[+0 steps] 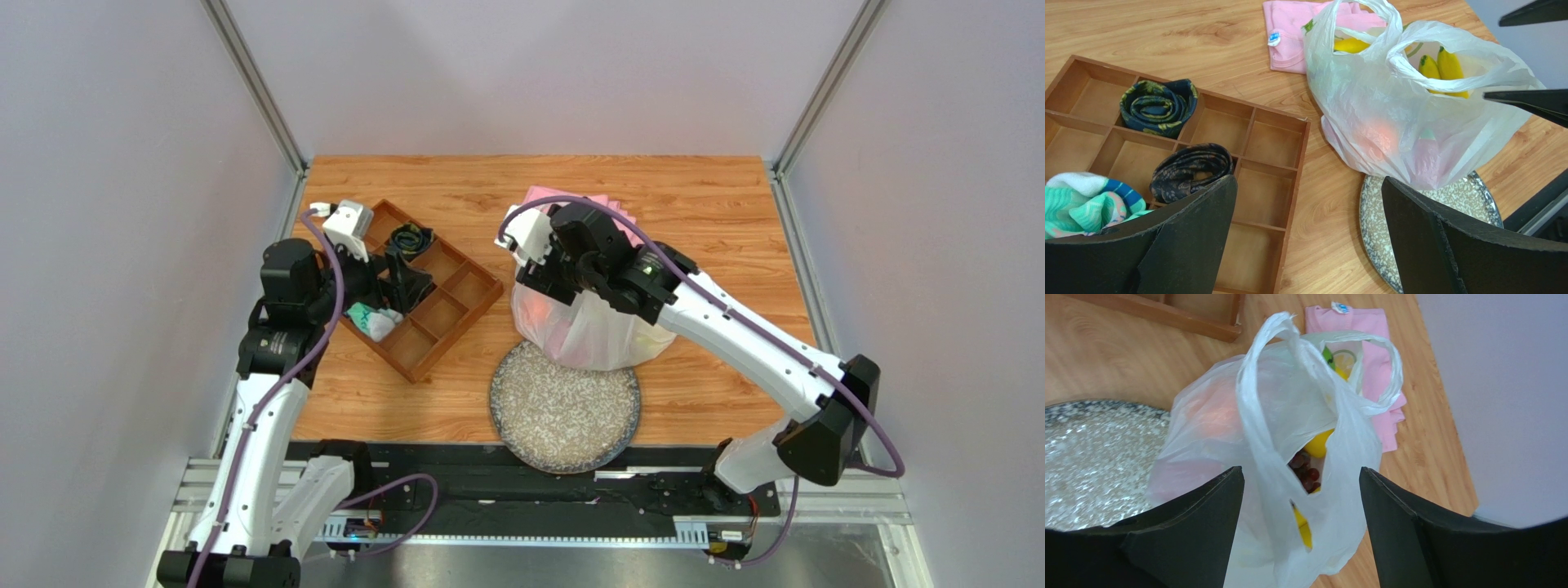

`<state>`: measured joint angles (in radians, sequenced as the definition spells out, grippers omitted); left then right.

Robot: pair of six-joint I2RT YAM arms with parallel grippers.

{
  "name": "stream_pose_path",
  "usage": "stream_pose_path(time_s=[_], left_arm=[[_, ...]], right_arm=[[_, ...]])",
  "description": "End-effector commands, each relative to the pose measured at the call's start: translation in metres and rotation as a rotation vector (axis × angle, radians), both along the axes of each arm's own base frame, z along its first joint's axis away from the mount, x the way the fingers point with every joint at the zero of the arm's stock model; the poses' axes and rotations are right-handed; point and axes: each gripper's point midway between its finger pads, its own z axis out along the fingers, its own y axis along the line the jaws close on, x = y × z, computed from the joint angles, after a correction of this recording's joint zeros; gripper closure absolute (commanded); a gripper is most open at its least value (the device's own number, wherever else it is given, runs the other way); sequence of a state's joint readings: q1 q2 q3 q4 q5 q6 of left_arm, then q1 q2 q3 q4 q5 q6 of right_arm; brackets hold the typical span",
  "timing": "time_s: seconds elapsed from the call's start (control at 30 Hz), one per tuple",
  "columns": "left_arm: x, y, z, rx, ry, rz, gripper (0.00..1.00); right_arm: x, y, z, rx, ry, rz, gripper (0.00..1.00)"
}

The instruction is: Take the fake fruits out of the plastic bag

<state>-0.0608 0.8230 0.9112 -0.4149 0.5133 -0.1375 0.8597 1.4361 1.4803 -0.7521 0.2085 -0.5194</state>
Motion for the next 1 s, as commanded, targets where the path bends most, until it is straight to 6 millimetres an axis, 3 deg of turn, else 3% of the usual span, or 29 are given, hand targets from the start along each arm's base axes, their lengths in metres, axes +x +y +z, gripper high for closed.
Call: stream_pose_path(time_s=[0.0, 0.13, 0.17, 0.23, 0.27, 0.33, 0.37, 0.4, 0.43, 0.5, 0.53, 0.6, 0.63, 0.67, 0.7, 0.87, 0.9, 0.93, 0.97], left_arm=[[-0.005, -0.003, 0.022, -0.034, -0.05, -0.011, 0.04], [-0.007, -0.002, 0.029, -0.027, -0.071, -0.008, 0.04], [-0.006, -0.001, 0.029, -0.021, -0.073, -0.006, 0.04], [-0.005, 0.001, 0.033, -0.014, -0.087, 0.001, 0.04], [-0.004, 0.001, 0.034, -0.011, -0.091, 0.002, 0.04], [-0.002, 0.0, 0.034, -0.013, -0.092, -0.005, 0.04], [-0.001, -0.002, 0.035, -0.02, -0.093, -0.01, 0.04], [0.0, -0.003, 0.036, -0.025, -0.093, -0.017, 0.05], [-0.001, -0.006, 0.036, -0.032, -0.088, -0.033, 0.05], [0.002, -0.009, 0.036, -0.047, -0.076, -0.045, 0.06], [0.004, -0.009, 0.032, -0.053, -0.058, -0.046, 0.07], [0.007, -0.01, 0.033, -0.057, -0.058, -0.048, 0.07], [0.009, -0.01, 0.032, -0.057, -0.055, -0.05, 0.07], [0.011, -0.011, 0.033, -0.057, -0.058, -0.054, 0.07], [0.012, -0.012, 0.034, -0.06, -0.062, -0.06, 0.08], [0.022, -0.018, 0.033, -0.1, -0.038, -0.075, 0.09], [0.023, -0.02, 0.033, -0.108, -0.034, -0.081, 0.09], [0.025, -0.021, 0.032, -0.113, -0.029, -0.084, 0.09], [0.026, -0.022, 0.033, -0.115, -0.034, -0.088, 0.09]], right_arm=[[0.033, 0.01, 0.023, -0.024, -0.144, -0.024, 0.26], [0.04, 0.027, -0.015, -0.123, -0.051, 0.017, 0.27], [0.042, 0.031, -0.009, -0.116, -0.052, 0.011, 0.31], [0.051, 0.03, -0.015, -0.147, -0.044, -0.023, 0.53], [0.058, 0.031, -0.002, -0.125, -0.073, -0.037, 0.76], [0.073, 0.027, 0.023, -0.077, -0.123, -0.082, 1.0], [0.085, 0.016, 0.037, -0.053, -0.146, -0.123, 1.0], [0.093, 0.011, 0.072, 0.007, -0.202, -0.15, 1.0], [0.099, 0.001, 0.09, 0.035, -0.232, -0.181, 1.0], [0.11, -0.035, 0.152, 0.131, -0.342, -0.263, 1.0], [0.118, -0.063, 0.175, 0.158, -0.393, -0.331, 1.0], [0.116, -0.095, 0.223, 0.236, -0.506, -0.392, 1.0], [0.117, -0.122, 0.247, 0.242, -0.572, -0.435, 1.0], [0.115, -0.135, 0.261, 0.251, -0.617, -0.454, 1.0], [0.109, -0.151, 0.289, 0.291, -0.7, -0.48, 1.0], [0.103, -0.23, 0.351, 0.291, -0.921, -0.649, 1.0], [0.103, -0.241, 0.356, 0.297, -0.936, -0.678, 1.0], [0.099, -0.265, 0.362, 0.289, -0.957, -0.738, 1.0], [0.097, -0.273, 0.361, 0.301, -0.956, -0.76, 1.0]])
